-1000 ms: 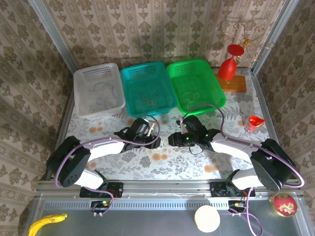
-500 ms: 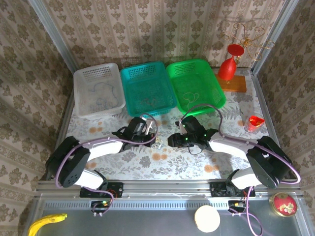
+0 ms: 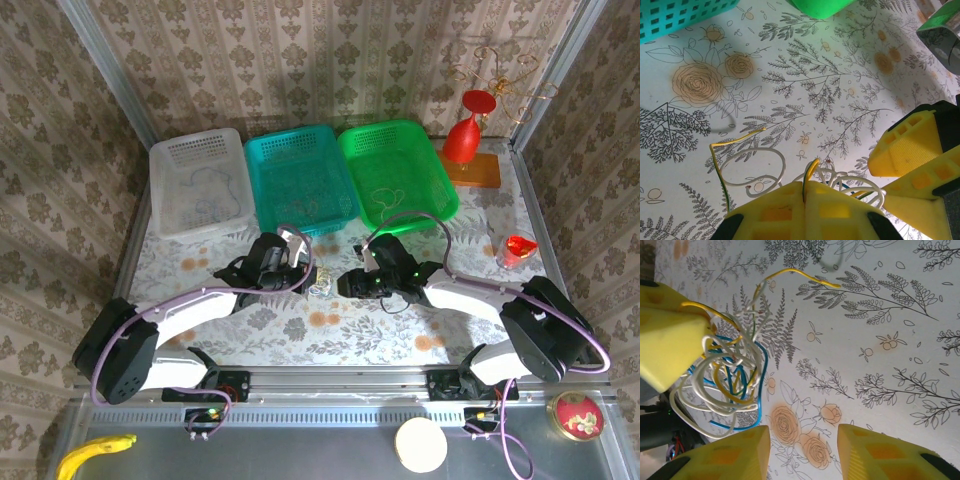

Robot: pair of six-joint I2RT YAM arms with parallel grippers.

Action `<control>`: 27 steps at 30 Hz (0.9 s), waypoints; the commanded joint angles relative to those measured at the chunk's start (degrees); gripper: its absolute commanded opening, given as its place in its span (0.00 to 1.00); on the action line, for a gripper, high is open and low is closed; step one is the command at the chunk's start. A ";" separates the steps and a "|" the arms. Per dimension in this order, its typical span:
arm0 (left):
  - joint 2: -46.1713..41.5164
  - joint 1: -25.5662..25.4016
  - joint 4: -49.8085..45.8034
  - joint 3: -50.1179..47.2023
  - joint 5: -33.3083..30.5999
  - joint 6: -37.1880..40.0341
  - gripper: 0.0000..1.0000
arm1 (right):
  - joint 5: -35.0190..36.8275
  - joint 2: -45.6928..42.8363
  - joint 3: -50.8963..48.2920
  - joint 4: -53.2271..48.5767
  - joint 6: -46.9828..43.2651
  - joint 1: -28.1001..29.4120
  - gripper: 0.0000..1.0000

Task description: Untangle the cables

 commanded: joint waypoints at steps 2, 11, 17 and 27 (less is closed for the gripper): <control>-0.79 0.04 1.24 -0.25 1.26 -0.10 0.00 | -1.19 -4.09 1.86 0.31 0.88 0.33 0.42; -0.35 -0.36 1.34 0.39 1.44 -0.17 0.00 | -1.46 -6.81 2.54 0.27 1.68 0.40 0.42; -0.27 -0.99 1.34 0.99 1.59 -0.27 0.00 | -1.89 -4.63 3.70 1.74 1.93 0.61 0.42; -0.42 -1.44 2.79 1.24 2.02 -1.42 0.00 | -1.71 2.32 4.32 5.07 1.49 0.79 0.33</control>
